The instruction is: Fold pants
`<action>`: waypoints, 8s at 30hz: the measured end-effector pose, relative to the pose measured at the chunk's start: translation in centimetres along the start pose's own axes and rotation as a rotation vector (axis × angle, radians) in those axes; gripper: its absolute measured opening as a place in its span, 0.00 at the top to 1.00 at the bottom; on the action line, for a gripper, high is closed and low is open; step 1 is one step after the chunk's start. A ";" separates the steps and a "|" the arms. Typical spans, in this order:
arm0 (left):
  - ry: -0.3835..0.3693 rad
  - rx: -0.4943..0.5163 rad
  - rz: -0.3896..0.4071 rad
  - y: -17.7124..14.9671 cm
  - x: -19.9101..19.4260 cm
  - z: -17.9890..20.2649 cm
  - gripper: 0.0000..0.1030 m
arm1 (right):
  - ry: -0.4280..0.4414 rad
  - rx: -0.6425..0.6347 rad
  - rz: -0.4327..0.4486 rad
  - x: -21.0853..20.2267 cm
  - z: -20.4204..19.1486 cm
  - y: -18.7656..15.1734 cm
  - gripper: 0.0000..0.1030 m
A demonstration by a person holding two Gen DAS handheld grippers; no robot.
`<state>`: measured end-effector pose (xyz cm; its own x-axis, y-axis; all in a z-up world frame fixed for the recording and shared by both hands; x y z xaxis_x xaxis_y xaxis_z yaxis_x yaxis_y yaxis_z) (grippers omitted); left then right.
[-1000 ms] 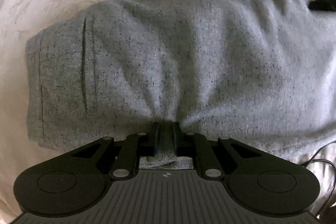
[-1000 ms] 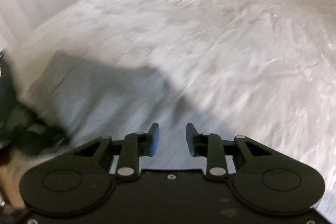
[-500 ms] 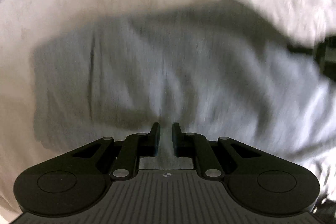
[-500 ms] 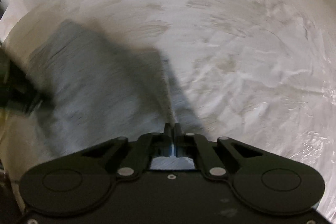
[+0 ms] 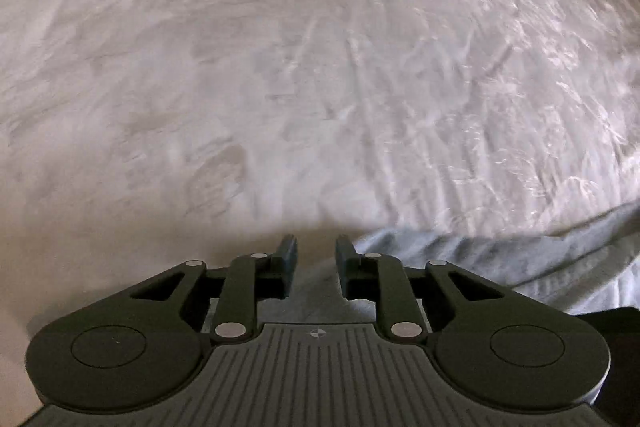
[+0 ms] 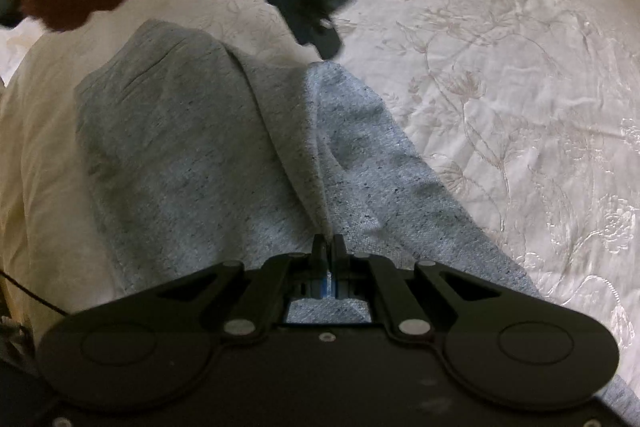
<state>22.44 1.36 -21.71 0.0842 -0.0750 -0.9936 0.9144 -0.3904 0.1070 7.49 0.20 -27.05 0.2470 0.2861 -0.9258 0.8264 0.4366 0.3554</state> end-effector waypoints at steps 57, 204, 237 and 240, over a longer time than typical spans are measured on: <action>0.071 -0.387 -0.023 5.9 3.7 -8.1 0.83 | -0.166 0.289 0.008 1.0 7.1 -2.1 0.90; -0.103 0.164 -0.117 -14.7 4.2 28.8 0.79 | -0.010 1.103 0.424 -28.9 25.2 -29.0 0.89; -0.087 -0.131 -0.013 -17.0 -0.4 -0.5 0.79 | -0.004 0.494 0.087 -7.4 -5.5 -6.5 0.71; -0.103 -0.119 0.013 -16.1 -0.8 0.1 0.79 | 0.003 0.528 0.130 -9.3 -5.1 -6.9 0.71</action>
<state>7.62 7.56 -22.58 0.0608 -0.1755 -0.9826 0.9546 -0.2775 0.1086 -3.09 -1.17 -20.23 0.3629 0.3122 -0.8780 0.9313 -0.0905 0.3527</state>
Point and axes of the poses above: each gripper's, at about its wrist camera, not at the fingertips, and x roughly the way its jaws point, z to its right, y to its top, the point moved 7 cm from there along x, roughly the way its jaws point, and after that the axes turned 7 degrees about -z, right-handed, at the moved point
